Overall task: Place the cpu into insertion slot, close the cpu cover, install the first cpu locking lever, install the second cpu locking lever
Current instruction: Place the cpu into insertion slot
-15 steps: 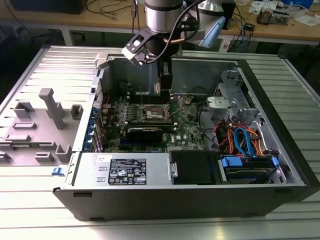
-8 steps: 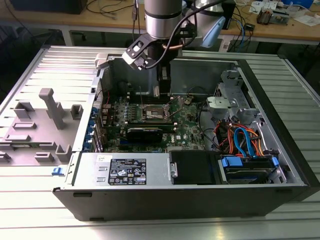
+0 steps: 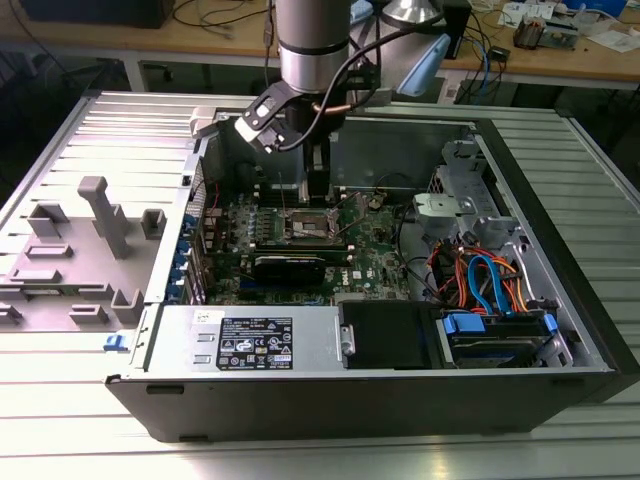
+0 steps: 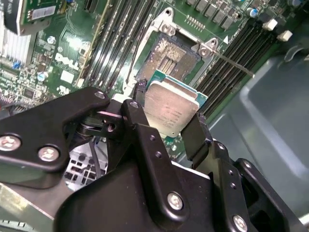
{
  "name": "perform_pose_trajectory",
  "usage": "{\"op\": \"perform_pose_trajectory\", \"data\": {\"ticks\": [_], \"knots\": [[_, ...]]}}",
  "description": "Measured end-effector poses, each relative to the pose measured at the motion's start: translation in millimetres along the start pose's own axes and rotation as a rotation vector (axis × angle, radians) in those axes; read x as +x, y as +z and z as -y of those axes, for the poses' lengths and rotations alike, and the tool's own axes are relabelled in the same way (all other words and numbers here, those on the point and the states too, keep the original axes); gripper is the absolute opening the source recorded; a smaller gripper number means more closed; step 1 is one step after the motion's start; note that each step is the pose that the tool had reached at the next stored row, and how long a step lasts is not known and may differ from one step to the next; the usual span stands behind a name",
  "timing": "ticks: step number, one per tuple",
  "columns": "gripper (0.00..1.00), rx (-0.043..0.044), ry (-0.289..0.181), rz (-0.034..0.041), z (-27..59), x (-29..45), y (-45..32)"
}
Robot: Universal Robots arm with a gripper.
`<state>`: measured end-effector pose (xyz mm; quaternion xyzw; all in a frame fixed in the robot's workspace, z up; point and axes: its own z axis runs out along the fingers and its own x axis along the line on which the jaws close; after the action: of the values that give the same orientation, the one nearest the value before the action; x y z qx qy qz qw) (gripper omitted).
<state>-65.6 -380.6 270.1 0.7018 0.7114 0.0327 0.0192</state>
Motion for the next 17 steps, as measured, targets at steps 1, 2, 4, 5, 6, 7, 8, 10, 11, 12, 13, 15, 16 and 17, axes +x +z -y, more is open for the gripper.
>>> {"op": "perform_pose_trajectory", "data": {"ticks": [1,2,4,5,6,7,8,10,11,12,13,15,16,17], "knots": [[0.55,0.0001,-0.001,0.0001,1.4,-0.1,3.5],[0.55,0.0002,-0.004,-0.0002,2.5,-0.1,7.2],[0.55,0.0004,-0.018,-0.0012,3.2,-0.2,11.7],[0.55,0.0005,-0.025,-0.0018,3.7,-0.2,13.9],[0.55,0.0006,-0.028,-0.002,4.2,-0.2,15.6],[0.55,0.0006,-0.029,-0.002,4.4,-0.3,17.4],[0.55,0.0006,-0.029,-0.002,4.6,-0.3,19.2],[0.55,0.0007,-0.029,-0.002,5.2,-0.2,26.2],[0.55,0.0007,-0.027,-0.0019,5.4,-0.1,28.7],[0.55,0.0006,-0.025,-0.0017,5.7,0.1,30.8],[0.55,0.0006,-0.02,-0.0014,5.9,0.5,33.9],[0.55,0.0013,-0.014,-0.0011,6.8,0.7,40.0],[0.55,0.0013,-0.01,-0.0008,7.2,0.8,41.8],[0.55,0.0013,-0.007,-0.0005,7.8,0.7,42.9]]}}
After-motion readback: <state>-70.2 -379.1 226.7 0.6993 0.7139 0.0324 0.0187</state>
